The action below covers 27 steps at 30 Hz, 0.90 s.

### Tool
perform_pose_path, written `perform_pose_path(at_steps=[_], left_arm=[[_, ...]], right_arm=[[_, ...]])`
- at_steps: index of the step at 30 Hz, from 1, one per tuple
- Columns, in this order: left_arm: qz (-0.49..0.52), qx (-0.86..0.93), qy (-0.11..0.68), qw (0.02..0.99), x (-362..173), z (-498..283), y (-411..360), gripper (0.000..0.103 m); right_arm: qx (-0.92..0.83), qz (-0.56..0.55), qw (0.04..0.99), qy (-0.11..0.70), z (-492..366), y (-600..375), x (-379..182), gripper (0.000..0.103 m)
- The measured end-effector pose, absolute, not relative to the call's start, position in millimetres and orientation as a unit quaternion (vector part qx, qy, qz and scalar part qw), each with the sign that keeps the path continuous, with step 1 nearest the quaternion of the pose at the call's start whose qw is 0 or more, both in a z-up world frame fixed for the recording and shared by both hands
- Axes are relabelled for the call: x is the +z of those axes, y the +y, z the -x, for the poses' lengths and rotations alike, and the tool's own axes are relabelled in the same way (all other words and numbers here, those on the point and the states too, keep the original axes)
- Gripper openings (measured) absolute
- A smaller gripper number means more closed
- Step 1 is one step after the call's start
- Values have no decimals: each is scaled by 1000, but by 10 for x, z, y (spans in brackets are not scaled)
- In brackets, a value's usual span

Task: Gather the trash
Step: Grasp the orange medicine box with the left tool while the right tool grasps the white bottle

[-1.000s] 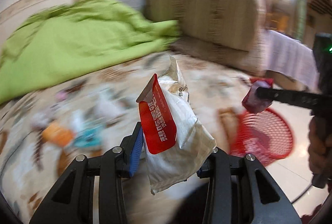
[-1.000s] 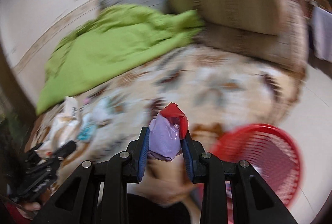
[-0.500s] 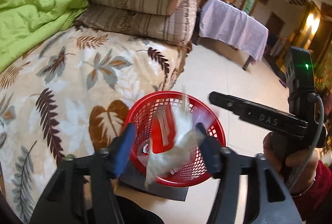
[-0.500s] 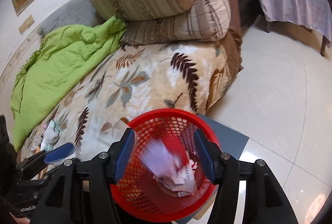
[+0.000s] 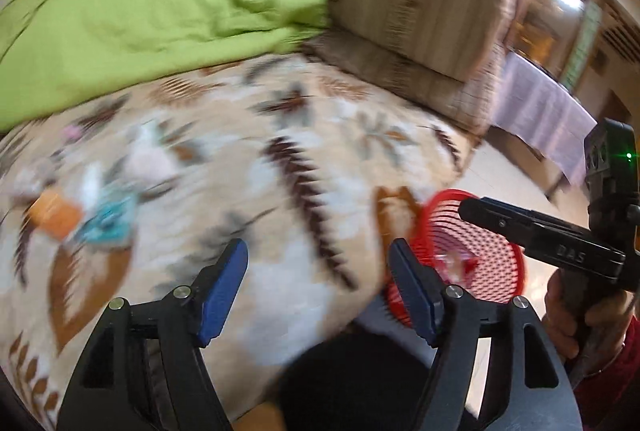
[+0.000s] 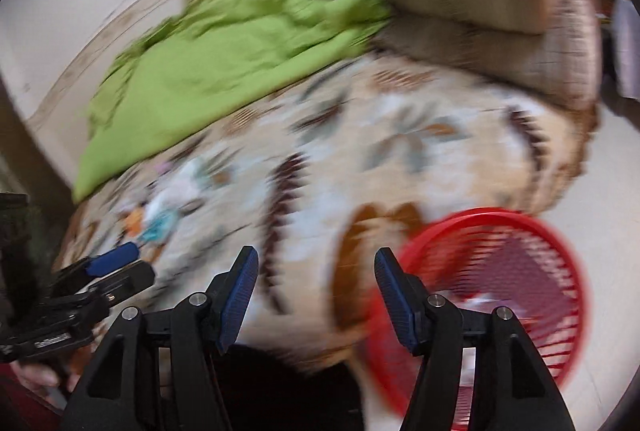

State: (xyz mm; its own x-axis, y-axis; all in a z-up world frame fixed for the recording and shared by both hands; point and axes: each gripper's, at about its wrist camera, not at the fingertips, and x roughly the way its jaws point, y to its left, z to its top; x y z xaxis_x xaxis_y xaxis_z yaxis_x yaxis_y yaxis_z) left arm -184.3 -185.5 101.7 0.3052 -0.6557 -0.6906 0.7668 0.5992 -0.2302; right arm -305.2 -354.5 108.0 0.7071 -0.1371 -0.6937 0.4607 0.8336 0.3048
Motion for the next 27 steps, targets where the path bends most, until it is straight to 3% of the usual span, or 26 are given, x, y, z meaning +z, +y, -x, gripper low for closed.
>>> perform_pose_path(at_steps=[13, 19, 27], left_arm=[[40, -232, 449, 862, 778, 542, -496, 72], [107, -165, 505, 840, 486, -170, -552, 72], [53, -98, 518, 848, 133, -650, -923, 69]], right_arm=[[-76, -197, 901, 379, 2359, -2705, 993, 65], [-79, -183, 903, 380, 2357, -2720, 983, 65], [-91, -196, 898, 384, 2361, -2927, 893, 65]])
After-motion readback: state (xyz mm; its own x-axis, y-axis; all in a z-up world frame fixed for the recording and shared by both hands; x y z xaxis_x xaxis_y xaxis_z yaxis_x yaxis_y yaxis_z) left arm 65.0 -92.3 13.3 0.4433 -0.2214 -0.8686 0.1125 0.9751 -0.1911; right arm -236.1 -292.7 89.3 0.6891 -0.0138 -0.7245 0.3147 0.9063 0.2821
